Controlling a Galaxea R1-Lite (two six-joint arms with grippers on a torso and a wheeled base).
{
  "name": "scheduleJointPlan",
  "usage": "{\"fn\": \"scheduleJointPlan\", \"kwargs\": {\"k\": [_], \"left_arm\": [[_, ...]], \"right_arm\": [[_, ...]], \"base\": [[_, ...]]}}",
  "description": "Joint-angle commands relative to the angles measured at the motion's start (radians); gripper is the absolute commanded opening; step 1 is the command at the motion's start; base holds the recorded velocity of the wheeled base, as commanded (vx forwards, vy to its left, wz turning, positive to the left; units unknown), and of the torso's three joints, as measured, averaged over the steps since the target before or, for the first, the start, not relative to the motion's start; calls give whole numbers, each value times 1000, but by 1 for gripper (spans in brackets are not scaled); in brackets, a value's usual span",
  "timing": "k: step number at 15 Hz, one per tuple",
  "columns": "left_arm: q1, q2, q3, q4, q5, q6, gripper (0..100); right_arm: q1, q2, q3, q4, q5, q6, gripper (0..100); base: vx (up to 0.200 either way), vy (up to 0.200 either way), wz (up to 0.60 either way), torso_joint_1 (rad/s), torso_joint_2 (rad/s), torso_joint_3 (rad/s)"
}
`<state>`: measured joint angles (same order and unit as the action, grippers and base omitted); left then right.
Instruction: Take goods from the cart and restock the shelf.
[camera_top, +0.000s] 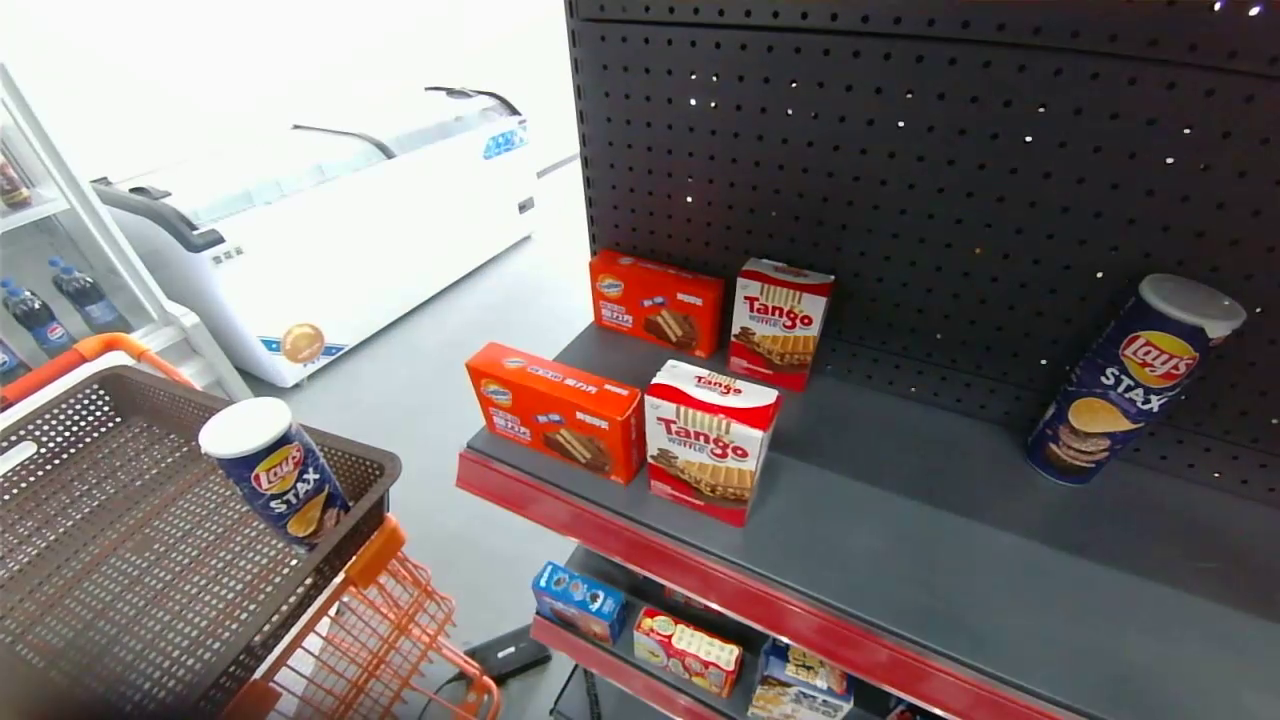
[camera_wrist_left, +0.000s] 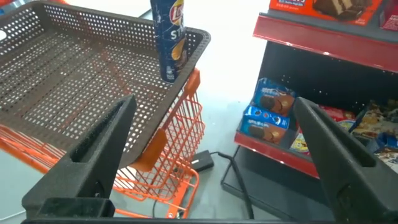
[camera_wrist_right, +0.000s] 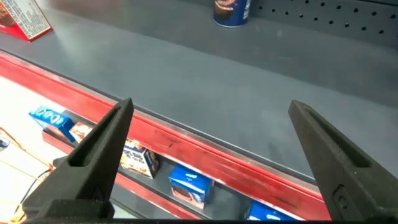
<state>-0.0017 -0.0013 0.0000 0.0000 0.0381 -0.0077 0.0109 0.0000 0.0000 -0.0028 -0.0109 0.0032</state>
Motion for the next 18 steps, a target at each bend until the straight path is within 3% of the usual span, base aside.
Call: {"fn": "scheduleJointPlan", "kwargs": {"k": [1, 4, 5, 8, 10, 12, 14, 15, 16, 17, 18], "left_arm": [[0, 1, 0, 0, 0, 0, 100], [6, 1, -31, 8, 20, 11, 100], [-3, 132, -176, 43, 28, 57, 100], [8, 507, -402, 60, 86, 48, 100], [3, 670, -449, 11, 72, -25, 100], [11, 842, -454, -135, 72, -8, 100], [65, 932, -468, -161, 68, 6, 100], [164, 1017, -494, -166, 22, 23, 100], [198, 1046, -494, -172, -20, 31, 100], [272, 1113, -485, -241, -187, 49, 100], [332, 1152, -476, -284, -234, 94, 100]], "right_arm": [[0, 0, 0, 0, 0, 0, 100], [0, 0, 0, 0, 0, 0, 100], [0, 0, 0, 0, 0, 0, 100], [0, 0, 0, 0, 0, 0, 100], [0, 0, 0, 0, 0, 0, 100], [0, 0, 0, 0, 0, 0, 100], [0, 0, 0, 0, 0, 0, 100], [0, 0, 0, 0, 0, 0, 100], [0, 0, 0, 0, 0, 0, 100], [0, 0, 0, 0, 0, 0, 100], [0, 0, 0, 0, 0, 0, 100]], "base": [[0, 0, 0, 0, 0, 0], [0, 0, 0, 0, 0, 0], [0, 0, 0, 0, 0, 0], [0, 0, 0, 0, 0, 0], [0, 0, 0, 0, 0, 0], [0, 0, 0, 0, 0, 0], [0, 0, 0, 0, 0, 0], [0, 0, 0, 0, 0, 0], [0, 0, 0, 0, 0, 0], [0, 0, 0, 0, 0, 0], [0, 0, 0, 0, 0, 0]]}}
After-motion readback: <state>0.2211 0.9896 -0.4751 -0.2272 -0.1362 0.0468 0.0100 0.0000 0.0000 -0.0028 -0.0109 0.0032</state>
